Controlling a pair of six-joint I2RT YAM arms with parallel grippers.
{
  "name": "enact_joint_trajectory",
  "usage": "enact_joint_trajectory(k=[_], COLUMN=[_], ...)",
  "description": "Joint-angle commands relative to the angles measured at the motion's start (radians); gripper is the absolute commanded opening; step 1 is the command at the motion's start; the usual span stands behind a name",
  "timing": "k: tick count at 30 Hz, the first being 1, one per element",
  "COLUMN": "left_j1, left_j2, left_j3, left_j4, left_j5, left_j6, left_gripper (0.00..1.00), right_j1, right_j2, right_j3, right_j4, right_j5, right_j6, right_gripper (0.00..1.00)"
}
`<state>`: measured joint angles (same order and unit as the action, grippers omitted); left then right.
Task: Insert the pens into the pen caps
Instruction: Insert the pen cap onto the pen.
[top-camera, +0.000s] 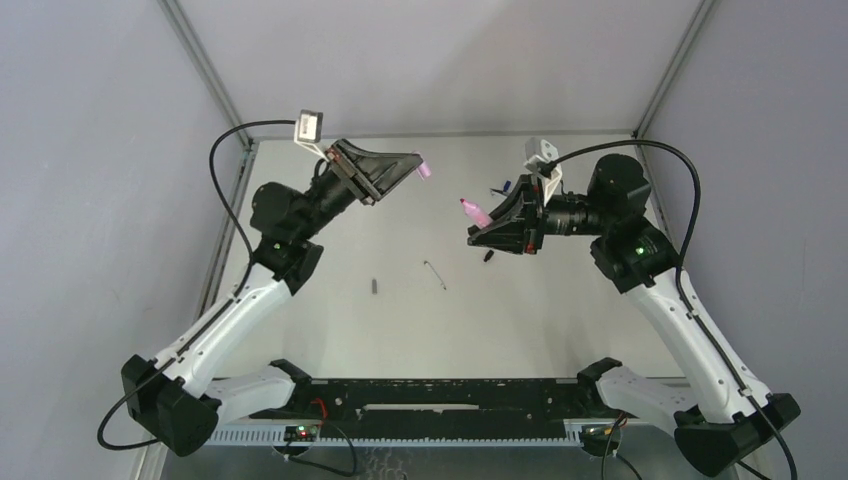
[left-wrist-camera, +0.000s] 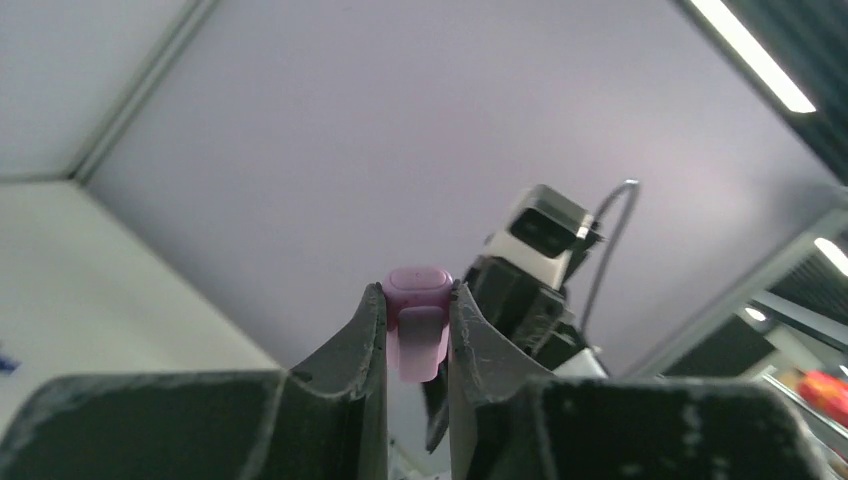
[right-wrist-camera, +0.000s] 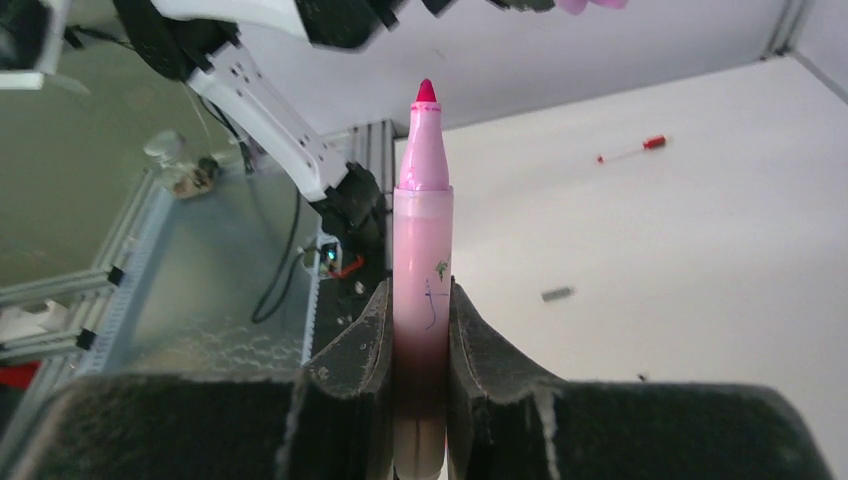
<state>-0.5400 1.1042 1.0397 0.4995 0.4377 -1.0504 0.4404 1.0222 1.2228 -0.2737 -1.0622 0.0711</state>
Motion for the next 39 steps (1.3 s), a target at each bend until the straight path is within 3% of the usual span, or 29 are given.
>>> enact_joint_trajectory(k=[1, 6, 14, 17, 19, 21, 23, 29, 39], left_j1=[0.003, 0.003, -0.005, -0.016, -0.017, -0.015, -0.014, -0.009, -0.012], left_j2=[0.003, 0.036, 0.038, 0.037, 0.051, 0.08, 0.119, 0.184, 0.182], left_j3=[-0.055, -0.059, -0.082, -0.092, -0.094, -0.086, -0.064, 0.044, 0.153], left_j4=[0.41, 0.597, 0.57, 0.582, 0.653, 0.776, 0.929, 0.957, 0.962], left_j5=[0.079, 0.118, 0.04, 0.053, 0.086, 0.133, 0.216, 0.446, 0.498], left_j6=[-0.157, -0.234, -0.265, -0.241, -0.244, -0.27, -0.301, -0.335, -0.345], left_gripper=[0.0, 0.0, 0.0, 0.0, 0.0, 0.01, 0.02, 0.0, 0.0], right_j1=[0.05, 0.115, 0.162, 0.157, 0.154, 0.182, 0.214, 0.267, 0.29], right_j2=[0.005, -0.001, -0.013, -0.006, 0.003, 0.005, 0.009, 0.021, 0.022], right_j3=[0.03, 0.029, 0.046, 0.045, 0.044, 0.033, 0.032, 0.023, -0.019], right_j4=[0.204, 0.211, 0.102, 0.13, 0.193, 0.258, 0.264, 0.327, 0.455], right_j5=[0.0, 0.117, 0.387, 0.27, 0.081, 0.004, -0.012, -0.07, -0.066], right_j6=[0.21, 0.162, -0.023, -0.011, 0.045, 0.106, 0.118, 0.172, 0.323], right_gripper=[0.0, 0.0, 0.0, 0.0, 0.0, 0.0, 0.0, 0.0, 0.0])
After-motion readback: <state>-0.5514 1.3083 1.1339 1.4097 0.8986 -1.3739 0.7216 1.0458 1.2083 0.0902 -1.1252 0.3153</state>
